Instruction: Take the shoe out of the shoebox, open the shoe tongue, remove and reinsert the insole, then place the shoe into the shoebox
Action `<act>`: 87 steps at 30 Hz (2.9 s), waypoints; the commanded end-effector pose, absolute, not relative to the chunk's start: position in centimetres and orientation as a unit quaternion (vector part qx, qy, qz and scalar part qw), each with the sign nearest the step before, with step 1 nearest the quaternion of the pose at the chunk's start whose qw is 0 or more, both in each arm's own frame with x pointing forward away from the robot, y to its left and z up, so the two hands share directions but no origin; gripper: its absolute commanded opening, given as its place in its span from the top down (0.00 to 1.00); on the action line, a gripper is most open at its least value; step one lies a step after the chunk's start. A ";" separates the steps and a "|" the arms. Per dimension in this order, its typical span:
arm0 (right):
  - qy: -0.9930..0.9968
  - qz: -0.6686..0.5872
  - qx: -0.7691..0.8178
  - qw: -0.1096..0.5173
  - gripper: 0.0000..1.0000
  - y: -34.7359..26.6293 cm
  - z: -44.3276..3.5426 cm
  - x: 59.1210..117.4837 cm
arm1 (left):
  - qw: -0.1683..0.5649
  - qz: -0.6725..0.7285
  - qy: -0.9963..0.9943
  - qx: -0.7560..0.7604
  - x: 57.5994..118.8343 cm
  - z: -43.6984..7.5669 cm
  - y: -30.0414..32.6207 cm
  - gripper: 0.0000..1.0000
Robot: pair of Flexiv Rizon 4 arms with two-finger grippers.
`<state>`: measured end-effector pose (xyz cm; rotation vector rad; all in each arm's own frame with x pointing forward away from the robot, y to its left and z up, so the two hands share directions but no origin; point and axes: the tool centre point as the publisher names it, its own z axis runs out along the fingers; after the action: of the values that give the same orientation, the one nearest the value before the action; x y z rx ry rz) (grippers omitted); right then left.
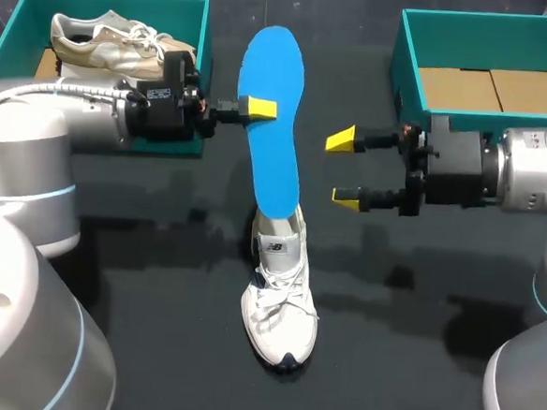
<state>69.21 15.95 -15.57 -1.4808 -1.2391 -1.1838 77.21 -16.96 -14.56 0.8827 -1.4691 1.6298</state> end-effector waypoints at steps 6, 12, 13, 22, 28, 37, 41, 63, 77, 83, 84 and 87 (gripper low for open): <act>-0.490 -0.479 -0.585 0.435 0.00 16.4 -15.9 69.4 | 0.200 0.721 -0.649 0.139 76.8 -12.9 -15.9 1.00; -0.487 -0.480 -0.583 0.438 0.00 16.4 -15.9 69.3 | 0.116 0.740 -0.661 0.048 77.2 -12.1 -15.8 1.00; -0.487 -0.480 -0.583 0.439 0.00 16.4 -15.9 69.3 | 0.096 0.743 -0.661 0.034 77.2 -11.9 -15.8 1.00; -0.486 -0.481 -0.580 0.443 0.00 16.4 -15.9 69.3 | 0.002 0.741 -0.669 -0.056 77.2 -11.5 -15.3 1.00; -0.485 -0.479 -0.576 0.452 0.00 16.3 -15.9 69.7 | -0.086 0.724 -0.674 -0.122 76.8 -11.9 -14.7 1.00; -0.484 -0.479 -0.574 0.455 0.00 16.2 -15.9 69.8 | -0.189 0.684 -0.674 -0.205 76.5 -12.1 -13.8 1.00; -0.484 -0.479 -0.574 0.455 0.00 16.2 -15.9 69.8 | -0.231 0.665 -0.669 -0.240 76.4 -12.1 -13.6 1.00; -0.484 -0.479 -0.574 0.455 0.00 16.2 -15.9 69.8 | -0.392 0.601 -0.562 -0.412 76.1 -12.7 -13.5 1.00; -0.484 -0.479 -0.574 0.455 0.00 16.2 -15.9 69.8 | -0.489 0.544 -0.500 -0.464 77.0 -13.2 -14.1 1.00; -0.484 -0.479 -0.574 0.455 0.00 16.2 -15.9 69.8 | -0.494 0.547 -0.496 -0.459 77.1 -13.2 -14.2 1.00; -0.484 -0.479 -0.574 0.455 0.00 16.2 -15.9 69.8 | -0.494 0.547 -0.496 -0.459 77.1 -13.2 -14.2 1.00; -0.484 -0.479 -0.574 0.455 0.00 16.2 -15.9 69.8 | -0.494 0.547 -0.496 -0.459 77.1 -13.2 -14.2 1.00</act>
<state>69.88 16.00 -15.86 -1.4111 -1.1943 -1.1809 77.06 -14.13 -13.20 -2.2008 -2.3834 2.6276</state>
